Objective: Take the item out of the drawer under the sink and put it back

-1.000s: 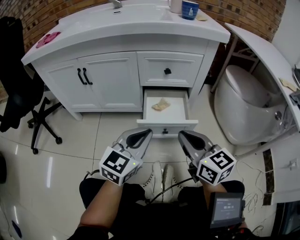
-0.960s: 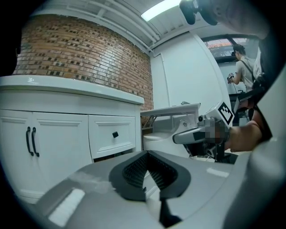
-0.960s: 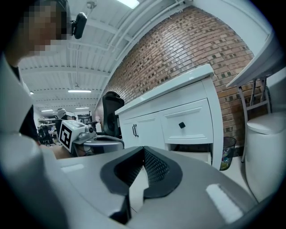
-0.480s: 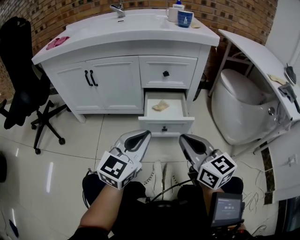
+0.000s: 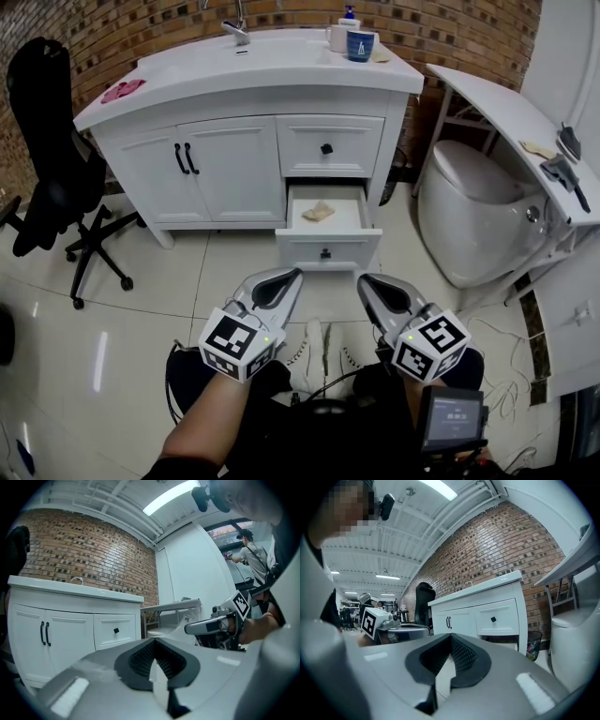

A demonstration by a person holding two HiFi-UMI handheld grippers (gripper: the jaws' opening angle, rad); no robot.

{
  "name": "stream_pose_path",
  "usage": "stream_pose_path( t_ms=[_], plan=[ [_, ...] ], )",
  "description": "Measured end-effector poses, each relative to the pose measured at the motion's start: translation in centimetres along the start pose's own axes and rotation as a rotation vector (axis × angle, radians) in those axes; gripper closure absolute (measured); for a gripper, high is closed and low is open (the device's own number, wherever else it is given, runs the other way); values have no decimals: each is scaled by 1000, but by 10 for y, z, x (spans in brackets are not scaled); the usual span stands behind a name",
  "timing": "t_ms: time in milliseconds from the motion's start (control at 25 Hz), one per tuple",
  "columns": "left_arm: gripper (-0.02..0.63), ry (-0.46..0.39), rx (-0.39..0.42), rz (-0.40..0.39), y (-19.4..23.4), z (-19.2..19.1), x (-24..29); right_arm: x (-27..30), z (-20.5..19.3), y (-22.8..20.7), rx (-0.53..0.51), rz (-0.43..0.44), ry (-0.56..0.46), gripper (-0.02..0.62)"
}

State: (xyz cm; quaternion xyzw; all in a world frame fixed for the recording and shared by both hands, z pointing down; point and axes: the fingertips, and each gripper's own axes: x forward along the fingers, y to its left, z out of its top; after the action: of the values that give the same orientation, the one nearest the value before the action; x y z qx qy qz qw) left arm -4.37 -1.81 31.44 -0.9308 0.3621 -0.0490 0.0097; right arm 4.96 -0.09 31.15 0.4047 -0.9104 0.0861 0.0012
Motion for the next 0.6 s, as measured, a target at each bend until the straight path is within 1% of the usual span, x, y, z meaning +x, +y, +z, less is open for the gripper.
stream_pose_path(
  t_ms=[160, 280, 600],
  plan=[
    [600, -12, -3, -5, -7, 3, -4, -3, 0, 0, 6, -4, -2, 588],
    [600, -8, 0, 6, -7, 6, -7, -3, 1, 0, 4, -1, -2, 588],
    [600, -1, -12, 7, -3, -1, -6, -2, 0, 3, 6, 10, -4, 588]
  ],
)
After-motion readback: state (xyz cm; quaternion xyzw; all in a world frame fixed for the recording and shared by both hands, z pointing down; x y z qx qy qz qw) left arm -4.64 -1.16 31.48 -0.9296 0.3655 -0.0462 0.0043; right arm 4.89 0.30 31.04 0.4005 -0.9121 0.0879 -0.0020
